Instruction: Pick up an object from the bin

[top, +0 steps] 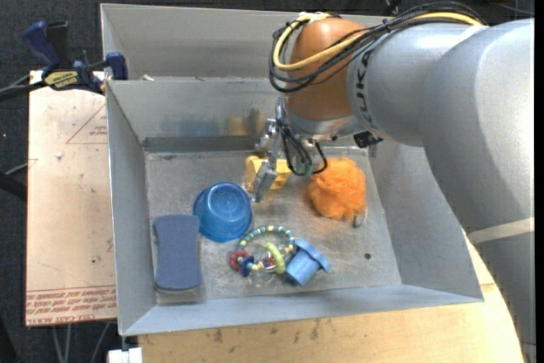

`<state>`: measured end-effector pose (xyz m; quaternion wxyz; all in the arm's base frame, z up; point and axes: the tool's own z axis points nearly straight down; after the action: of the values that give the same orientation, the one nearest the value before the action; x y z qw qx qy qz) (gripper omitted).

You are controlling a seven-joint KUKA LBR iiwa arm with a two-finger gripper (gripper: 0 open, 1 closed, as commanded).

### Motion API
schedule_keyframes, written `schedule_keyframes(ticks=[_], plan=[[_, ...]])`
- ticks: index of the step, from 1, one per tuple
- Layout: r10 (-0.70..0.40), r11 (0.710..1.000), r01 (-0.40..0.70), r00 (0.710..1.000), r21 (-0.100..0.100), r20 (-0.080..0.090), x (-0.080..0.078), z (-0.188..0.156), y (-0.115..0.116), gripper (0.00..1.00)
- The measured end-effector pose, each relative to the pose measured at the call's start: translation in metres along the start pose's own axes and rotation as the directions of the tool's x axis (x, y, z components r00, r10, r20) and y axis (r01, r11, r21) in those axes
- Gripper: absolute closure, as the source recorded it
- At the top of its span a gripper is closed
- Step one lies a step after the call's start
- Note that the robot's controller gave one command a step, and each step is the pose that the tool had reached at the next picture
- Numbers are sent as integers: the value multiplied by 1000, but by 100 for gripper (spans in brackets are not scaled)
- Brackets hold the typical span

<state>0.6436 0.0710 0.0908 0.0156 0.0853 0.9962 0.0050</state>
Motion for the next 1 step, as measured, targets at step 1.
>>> schedule_keyframes(ticks=[1], plan=[[0, 1000, 0, 1000, 0, 0, 0, 0, 0, 100]])
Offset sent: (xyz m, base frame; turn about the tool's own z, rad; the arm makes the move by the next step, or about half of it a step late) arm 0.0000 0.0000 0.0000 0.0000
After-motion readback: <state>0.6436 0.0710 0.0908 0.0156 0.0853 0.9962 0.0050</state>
